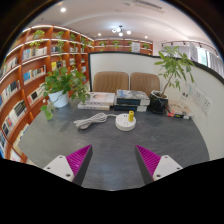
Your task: Unplug charger
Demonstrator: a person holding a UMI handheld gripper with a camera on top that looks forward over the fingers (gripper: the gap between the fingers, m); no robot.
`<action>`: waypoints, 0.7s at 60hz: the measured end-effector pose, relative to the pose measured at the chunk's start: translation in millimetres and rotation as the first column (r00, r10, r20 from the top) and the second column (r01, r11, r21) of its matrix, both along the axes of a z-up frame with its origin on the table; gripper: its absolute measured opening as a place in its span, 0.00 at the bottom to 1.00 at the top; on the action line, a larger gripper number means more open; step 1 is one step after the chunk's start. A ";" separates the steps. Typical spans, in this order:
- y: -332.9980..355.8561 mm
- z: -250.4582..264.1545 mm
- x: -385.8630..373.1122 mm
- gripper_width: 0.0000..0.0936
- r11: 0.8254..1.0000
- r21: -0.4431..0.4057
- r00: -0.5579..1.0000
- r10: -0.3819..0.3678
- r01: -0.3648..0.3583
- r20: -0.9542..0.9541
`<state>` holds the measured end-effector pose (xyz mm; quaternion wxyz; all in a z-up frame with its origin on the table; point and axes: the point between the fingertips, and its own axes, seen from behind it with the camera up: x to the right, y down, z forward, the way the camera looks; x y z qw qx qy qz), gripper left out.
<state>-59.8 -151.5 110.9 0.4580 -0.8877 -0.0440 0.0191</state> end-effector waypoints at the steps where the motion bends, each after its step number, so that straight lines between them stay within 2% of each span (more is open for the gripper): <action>1: 7.1 -6.7 5.5 0.91 1.000 -0.003 1.000 -0.004 0.004 0.002; 15: 117.5 -51.1 59.4 0.85 1.000 -0.010 0.999 -0.017 0.018 0.044; 24: 192.3 -65.1 72.0 0.70 1.000 0.010 0.999 0.002 -0.002 0.045; 33: 240.2 -81.7 62.4 0.43 0.998 0.004 0.998 0.057 -0.057 -0.014; 36: 246.1 -89.9 61.4 0.26 0.998 -0.013 0.998 0.064 -0.064 -0.022; 37: 248.2 -91.0 63.2 0.25 0.998 -0.012 0.998 0.060 -0.060 -0.017; 38: 251.6 -87.9 64.0 0.13 0.998 0.011 0.998 0.060 -0.060 -0.009; 42: 251.3 -90.0 64.0 0.08 0.999 0.022 0.999 0.047 -0.047 -0.017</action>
